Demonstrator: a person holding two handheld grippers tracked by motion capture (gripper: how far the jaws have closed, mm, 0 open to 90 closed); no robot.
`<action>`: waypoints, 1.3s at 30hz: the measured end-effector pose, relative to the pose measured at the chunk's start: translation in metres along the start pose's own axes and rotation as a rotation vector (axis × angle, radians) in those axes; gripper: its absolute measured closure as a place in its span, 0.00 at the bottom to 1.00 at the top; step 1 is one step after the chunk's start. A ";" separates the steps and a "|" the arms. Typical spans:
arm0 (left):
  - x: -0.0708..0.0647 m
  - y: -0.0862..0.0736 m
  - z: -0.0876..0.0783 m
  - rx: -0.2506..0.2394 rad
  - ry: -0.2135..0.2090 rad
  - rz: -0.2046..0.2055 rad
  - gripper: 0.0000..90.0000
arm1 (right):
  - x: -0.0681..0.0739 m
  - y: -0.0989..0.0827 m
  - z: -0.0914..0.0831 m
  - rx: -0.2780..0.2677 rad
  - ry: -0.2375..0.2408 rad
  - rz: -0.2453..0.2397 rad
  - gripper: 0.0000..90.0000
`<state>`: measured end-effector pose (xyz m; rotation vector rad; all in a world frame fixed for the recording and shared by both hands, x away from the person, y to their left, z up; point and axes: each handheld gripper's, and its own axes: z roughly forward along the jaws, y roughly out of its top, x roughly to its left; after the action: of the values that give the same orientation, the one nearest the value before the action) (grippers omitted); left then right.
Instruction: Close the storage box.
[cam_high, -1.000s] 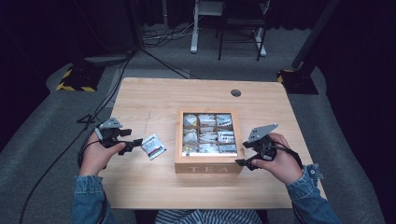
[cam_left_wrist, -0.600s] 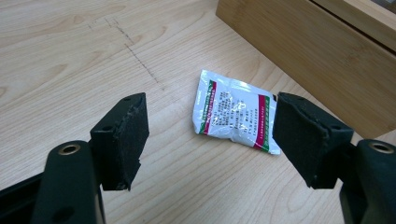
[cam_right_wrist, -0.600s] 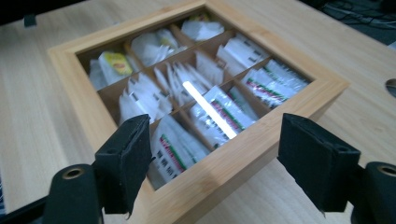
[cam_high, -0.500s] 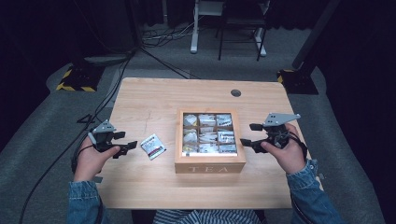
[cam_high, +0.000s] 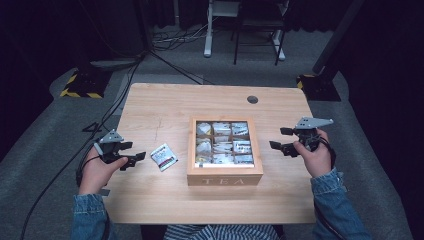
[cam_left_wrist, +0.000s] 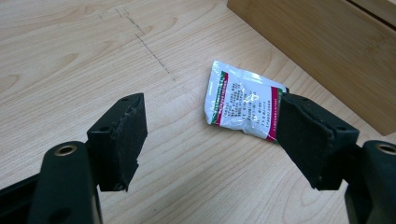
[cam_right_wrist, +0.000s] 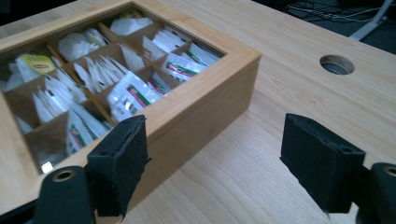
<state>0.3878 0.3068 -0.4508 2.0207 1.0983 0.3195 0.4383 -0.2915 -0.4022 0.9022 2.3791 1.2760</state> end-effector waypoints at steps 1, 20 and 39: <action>0.000 0.000 0.000 0.002 0.001 0.000 0.29 | -0.003 -0.002 0.000 0.002 -0.003 0.003 0.24; 0.004 -0.003 0.005 0.017 0.005 -0.024 0.29 | -0.044 -0.041 0.012 0.023 -0.094 0.102 0.20; 0.009 -0.005 0.016 0.054 0.001 -0.039 0.27 | -0.065 -0.082 0.031 0.098 -0.147 0.171 0.20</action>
<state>0.3987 0.3077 -0.4662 2.0436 1.1565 0.2738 0.4717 -0.3473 -0.4898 1.2087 2.3067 1.1159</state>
